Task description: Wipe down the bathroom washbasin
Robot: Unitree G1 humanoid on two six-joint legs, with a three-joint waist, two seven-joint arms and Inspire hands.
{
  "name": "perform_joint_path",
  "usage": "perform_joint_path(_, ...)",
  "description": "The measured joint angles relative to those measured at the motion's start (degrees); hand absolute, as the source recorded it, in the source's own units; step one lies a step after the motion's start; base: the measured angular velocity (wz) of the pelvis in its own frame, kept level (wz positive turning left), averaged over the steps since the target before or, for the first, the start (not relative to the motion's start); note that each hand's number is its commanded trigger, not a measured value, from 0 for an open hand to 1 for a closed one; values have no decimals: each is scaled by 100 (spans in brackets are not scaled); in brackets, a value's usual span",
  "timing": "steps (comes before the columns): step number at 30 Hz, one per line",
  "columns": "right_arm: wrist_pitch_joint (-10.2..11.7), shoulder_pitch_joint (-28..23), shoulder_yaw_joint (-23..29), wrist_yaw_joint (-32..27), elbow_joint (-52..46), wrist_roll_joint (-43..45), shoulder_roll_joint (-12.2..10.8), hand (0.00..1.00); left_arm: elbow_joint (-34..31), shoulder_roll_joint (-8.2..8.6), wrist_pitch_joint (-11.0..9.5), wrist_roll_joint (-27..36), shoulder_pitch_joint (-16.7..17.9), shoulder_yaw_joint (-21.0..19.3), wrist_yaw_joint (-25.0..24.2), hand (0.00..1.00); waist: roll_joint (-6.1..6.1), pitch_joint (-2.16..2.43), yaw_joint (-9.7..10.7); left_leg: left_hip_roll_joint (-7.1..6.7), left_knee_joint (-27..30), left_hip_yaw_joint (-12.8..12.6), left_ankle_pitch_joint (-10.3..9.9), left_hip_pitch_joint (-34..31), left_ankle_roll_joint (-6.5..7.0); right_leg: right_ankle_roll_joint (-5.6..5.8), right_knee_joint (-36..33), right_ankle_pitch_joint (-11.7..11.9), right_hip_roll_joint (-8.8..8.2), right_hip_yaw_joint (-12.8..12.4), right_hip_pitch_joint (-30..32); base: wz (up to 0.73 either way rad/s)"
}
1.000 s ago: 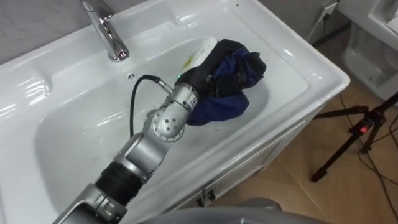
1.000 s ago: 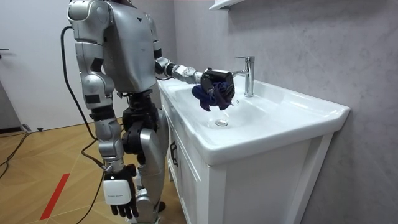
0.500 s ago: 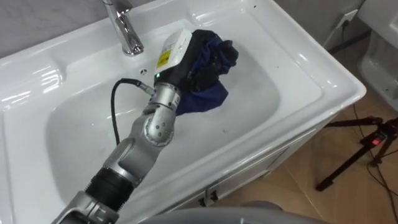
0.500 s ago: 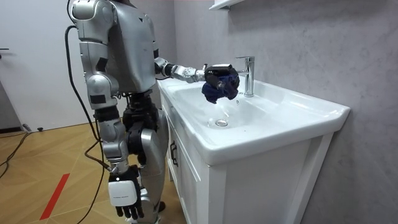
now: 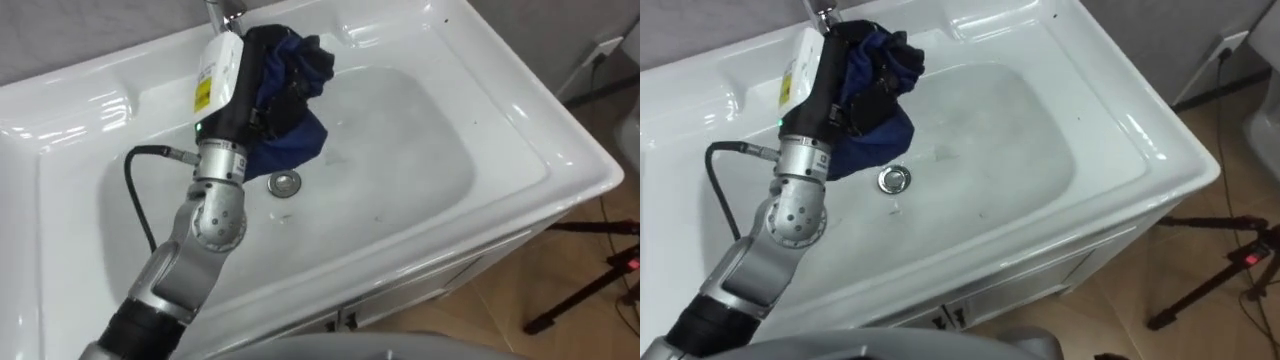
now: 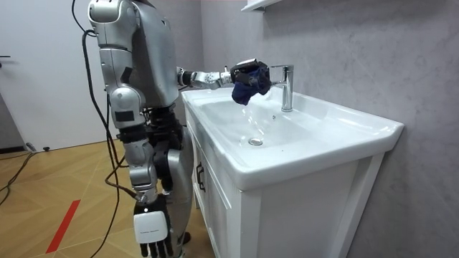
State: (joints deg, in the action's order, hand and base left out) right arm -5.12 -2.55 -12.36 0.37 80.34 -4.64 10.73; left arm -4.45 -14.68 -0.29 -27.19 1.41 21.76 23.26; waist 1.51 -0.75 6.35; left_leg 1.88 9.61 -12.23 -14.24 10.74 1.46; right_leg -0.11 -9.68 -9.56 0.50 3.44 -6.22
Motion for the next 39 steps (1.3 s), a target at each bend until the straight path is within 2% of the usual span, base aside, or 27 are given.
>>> perform_joint_path(9, -5, -78, 23, -50, 104, 93, 1, 0, -16, 2, -7, -183, 344, -349, 136, 100, 9, 7, -94, -22, 5, 116, 2, -4, 0, 5, 1, -8, -48, 155, -42, 6)
perform_joint_path(17, 4, -56, 27, -87, 148, 175, 34, 0, -18, -21, -56, -456, 379, -374, 238, 100, 36, 40, -212, -45, 85, 296, 2, -55, -1, -10, -24, -54, -78, 319, -83, 11)
perform_joint_path(21, 31, 13, 36, -94, 141, 202, 80, 0, -18, -23, -82, -626, 502, -544, 399, 100, 74, 80, -231, -50, 119, 392, 2, -115, -1, -10, -11, -62, -101, 422, -84, 14)
perform_joint_path(24, 42, 84, 149, -98, 139, 202, 88, 0, -18, -30, -90, -626, 543, -741, 549, 100, 73, 77, -266, -57, 119, 459, 4, -126, -1, -6, 0, -64, -111, 476, -110, 11)
perform_joint_path(26, 73, 79, 157, -96, 92, 201, 104, 0, -18, -38, -96, -626, 574, -920, 649, 100, 86, 77, -374, -58, 120, 460, 4, -113, -1, -6, -4, -64, -112, 477, -129, 0)
perform_joint_path(32, 71, 81, 257, -80, 85, 259, 144, 0, -15, -61, -98, -699, 660, -1417, 661, 100, 128, 47, -505, -59, 131, 472, 4, -118, -1, -5, -11, -65, -114, 497, -144, 1)
perform_joint_path(36, 61, 63, 477, -20, 85, 246, 180, 0, -14, -66, -93, -875, 830, -1634, 678, 100, 208, 8, -497, -63, 134, 489, 3, -119, 0, -3, -8, -66, -120, 528, -156, 3)
perform_joint_path(39, 44, 42, 490, -9, 118, 246, 191, 0, -15, -66, -84, -952, 881, -1669, 677, 100, 219, 7, -505, -73, 133, 509, 3, -121, 0, -2, 2, -69, -121, 545, -168, 5)
